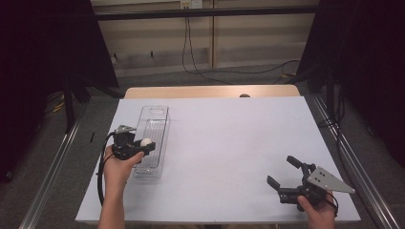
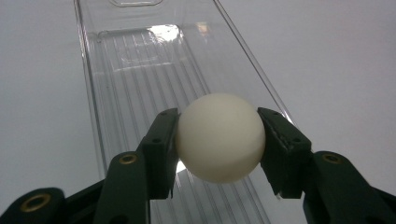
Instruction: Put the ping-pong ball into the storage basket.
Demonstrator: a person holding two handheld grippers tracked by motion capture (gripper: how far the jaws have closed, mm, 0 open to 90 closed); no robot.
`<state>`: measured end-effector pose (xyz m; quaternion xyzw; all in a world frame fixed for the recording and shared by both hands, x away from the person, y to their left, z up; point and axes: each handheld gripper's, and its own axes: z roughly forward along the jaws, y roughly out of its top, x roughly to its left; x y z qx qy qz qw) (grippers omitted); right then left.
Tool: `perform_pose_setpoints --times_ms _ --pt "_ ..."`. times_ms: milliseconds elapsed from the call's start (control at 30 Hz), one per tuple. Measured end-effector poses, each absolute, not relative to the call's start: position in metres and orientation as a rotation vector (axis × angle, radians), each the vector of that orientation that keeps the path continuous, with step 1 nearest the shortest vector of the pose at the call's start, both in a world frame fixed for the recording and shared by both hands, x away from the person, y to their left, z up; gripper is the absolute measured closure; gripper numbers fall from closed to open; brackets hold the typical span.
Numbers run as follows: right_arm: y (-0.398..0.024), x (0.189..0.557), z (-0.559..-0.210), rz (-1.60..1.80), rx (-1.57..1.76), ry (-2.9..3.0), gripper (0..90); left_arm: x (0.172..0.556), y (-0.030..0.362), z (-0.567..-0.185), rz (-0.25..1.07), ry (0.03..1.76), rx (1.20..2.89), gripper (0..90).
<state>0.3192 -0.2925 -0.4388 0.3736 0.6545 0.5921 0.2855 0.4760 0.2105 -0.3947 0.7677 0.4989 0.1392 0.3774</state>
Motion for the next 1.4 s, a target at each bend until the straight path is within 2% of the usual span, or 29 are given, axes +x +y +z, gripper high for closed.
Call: perform_pose_setpoints --times_ms 967,1400 --pt "-0.2926 0.3192 -0.4388 1.584 0.999 1.753 1.2 0.4771 0.2060 -0.3998 0.394 1.280 1.971 50.7" --pt "-0.2930 0.3189 -0.4385 1.586 0.982 1.759 1.2 0.4768 0.2071 -0.3987 0.400 1.272 1.958 42.9"
